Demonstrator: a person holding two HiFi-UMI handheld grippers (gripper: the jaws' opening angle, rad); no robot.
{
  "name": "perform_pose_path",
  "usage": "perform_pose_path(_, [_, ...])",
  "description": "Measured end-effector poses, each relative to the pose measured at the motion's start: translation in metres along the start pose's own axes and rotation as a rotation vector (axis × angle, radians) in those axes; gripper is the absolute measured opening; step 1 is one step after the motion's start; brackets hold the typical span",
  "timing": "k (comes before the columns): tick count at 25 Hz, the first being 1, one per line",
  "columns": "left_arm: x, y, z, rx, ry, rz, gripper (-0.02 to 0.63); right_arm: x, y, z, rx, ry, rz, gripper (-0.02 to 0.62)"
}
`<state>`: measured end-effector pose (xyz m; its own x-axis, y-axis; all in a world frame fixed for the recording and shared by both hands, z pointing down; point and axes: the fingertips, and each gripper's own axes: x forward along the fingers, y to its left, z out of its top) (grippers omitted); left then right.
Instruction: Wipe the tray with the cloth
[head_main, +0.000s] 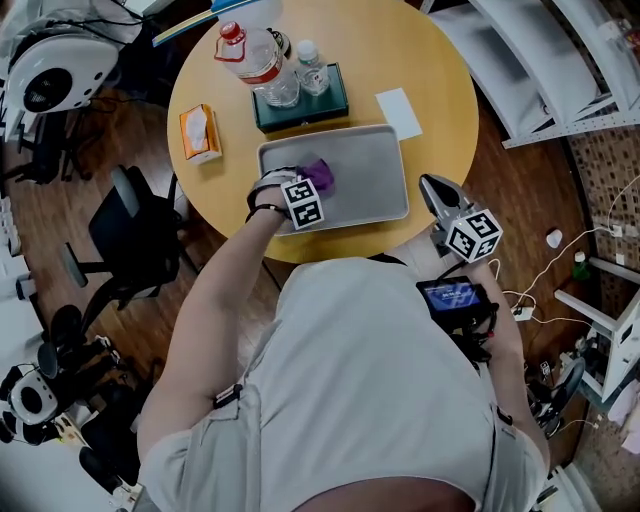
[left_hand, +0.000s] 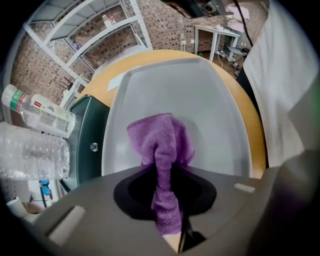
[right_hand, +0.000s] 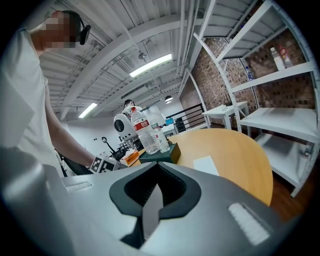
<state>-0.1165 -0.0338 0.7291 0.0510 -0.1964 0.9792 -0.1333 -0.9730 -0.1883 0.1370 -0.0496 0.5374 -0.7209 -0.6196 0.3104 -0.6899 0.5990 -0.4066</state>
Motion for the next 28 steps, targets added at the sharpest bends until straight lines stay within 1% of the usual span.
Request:
perform_pose_path(5, [0.008, 0.053, -0.01, -0.009, 0.034, 0.053, 0.071, -0.001, -0.005, -0.004, 0.01, 0.012, -0.02, 0.003])
perform_pose_path(10, [0.014, 0.088, -0.029, -0.043, 0.079, 0.116, 0.069, -0.005, -0.011, -0.008, 0.019, 0.02, -0.034, 0.003])
perform_pose_path(14, [0.015, 0.089, -0.026, 0.022, 0.118, 0.143, 0.067, -0.007, -0.013, -0.012, 0.026, 0.021, -0.04, 0.003])
perform_pose_path(17, [0.016, 0.089, -0.014, 0.02, 0.111, 0.155, 0.067, -0.007, -0.012, -0.015, 0.031, 0.024, -0.035, 0.003])
perform_pose_path(20, [0.018, 0.09, 0.018, 0.04, 0.091, 0.163, 0.067, -0.008, -0.013, -0.016, 0.036, 0.022, -0.038, 0.002])
perform_pose_path(23, [0.023, 0.094, 0.046, 0.055, 0.105, 0.161, 0.069, -0.013, -0.017, -0.016, 0.044, 0.013, -0.049, 0.003])
perform_pose_path(26, [0.025, 0.098, 0.054, 0.063, 0.138, 0.144, 0.067, -0.019, -0.021, -0.017, 0.048, 0.007, -0.06, 0.003])
perform_pose_path(28, [0.023, 0.097, 0.054, 0.052, 0.126, 0.132, 0.064, -0.023, -0.023, -0.019, 0.049, 0.008, -0.064, 0.003])
